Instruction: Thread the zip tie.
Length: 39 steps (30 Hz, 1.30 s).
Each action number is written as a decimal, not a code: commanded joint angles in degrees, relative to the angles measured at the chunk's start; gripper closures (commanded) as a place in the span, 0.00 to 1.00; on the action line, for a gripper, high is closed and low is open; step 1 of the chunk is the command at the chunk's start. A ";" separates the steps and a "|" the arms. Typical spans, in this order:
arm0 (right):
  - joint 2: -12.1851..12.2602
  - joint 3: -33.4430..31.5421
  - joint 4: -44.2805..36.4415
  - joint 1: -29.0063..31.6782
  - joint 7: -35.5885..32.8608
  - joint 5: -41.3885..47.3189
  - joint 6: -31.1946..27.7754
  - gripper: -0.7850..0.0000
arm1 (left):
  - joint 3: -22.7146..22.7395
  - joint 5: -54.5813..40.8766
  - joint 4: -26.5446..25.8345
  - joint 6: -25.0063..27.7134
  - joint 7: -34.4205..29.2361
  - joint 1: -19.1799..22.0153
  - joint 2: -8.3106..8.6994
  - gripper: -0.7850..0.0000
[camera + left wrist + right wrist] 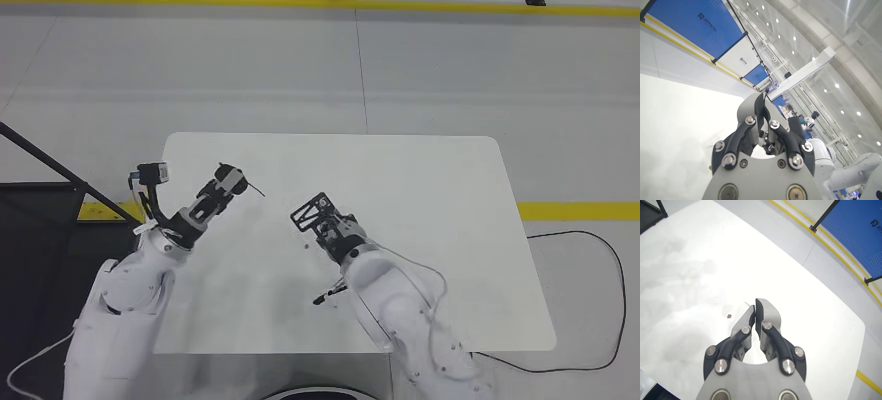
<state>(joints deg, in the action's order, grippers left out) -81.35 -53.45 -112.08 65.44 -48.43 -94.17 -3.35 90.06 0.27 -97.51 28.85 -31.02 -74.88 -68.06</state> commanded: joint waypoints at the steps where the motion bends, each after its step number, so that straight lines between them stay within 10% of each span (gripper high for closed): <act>1: 0.77 -2.25 -3.44 3.51 5.74 -0.70 -2.97 1.00 | -0.52 1.31 0.14 -0.54 -3.53 1.25 0.26 1.00; 4: 1.82 -5.39 -7.40 9.49 15.30 0.00 -6.01 1.00 | -1.72 4.40 -0.30 -1.28 -6.65 2.73 0.54 1.00; 23: 2.39 -5.14 -8.78 11.61 22.58 -6.95 -6.90 1.00 | -4.70 7.49 2.01 -3.30 -14.48 6.87 1.19 1.00; 39: 5.49 -12.76 -15.05 22.16 47.93 -14.00 -17.41 1.00 | -14.94 4.86 10.30 10.95 -33.46 18.17 2.96 1.00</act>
<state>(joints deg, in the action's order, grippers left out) -75.88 -66.19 -127.06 87.57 -0.60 -108.26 -20.59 75.46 4.81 -87.13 39.31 -65.10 -56.67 -65.29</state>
